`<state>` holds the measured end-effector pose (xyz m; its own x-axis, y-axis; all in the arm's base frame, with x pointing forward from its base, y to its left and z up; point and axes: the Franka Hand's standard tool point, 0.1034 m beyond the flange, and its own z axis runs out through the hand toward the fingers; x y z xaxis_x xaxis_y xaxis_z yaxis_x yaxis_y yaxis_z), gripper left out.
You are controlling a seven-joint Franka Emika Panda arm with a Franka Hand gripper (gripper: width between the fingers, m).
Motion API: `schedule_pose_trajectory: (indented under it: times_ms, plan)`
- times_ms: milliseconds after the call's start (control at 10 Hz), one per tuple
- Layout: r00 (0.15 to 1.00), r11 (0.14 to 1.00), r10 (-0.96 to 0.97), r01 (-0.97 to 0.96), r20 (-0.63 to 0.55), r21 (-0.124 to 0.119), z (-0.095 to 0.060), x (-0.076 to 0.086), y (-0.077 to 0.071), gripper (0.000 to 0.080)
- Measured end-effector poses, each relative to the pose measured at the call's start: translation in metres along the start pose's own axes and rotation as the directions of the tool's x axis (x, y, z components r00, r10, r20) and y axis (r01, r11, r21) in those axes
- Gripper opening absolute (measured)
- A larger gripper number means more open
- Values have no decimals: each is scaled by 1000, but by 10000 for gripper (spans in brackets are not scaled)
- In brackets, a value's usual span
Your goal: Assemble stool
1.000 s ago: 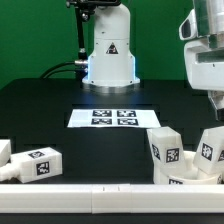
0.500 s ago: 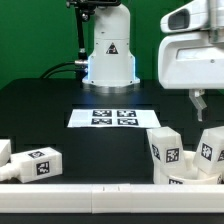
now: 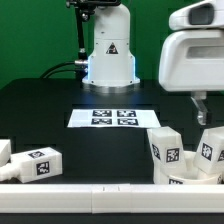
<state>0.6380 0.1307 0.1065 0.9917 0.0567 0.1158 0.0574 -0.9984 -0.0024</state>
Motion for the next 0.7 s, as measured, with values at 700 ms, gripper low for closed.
schedule_pose_trajectory:
  times_ms: [700]
  plan:
    - [990,998,-62,64,124,-10,13,-5,19,649]
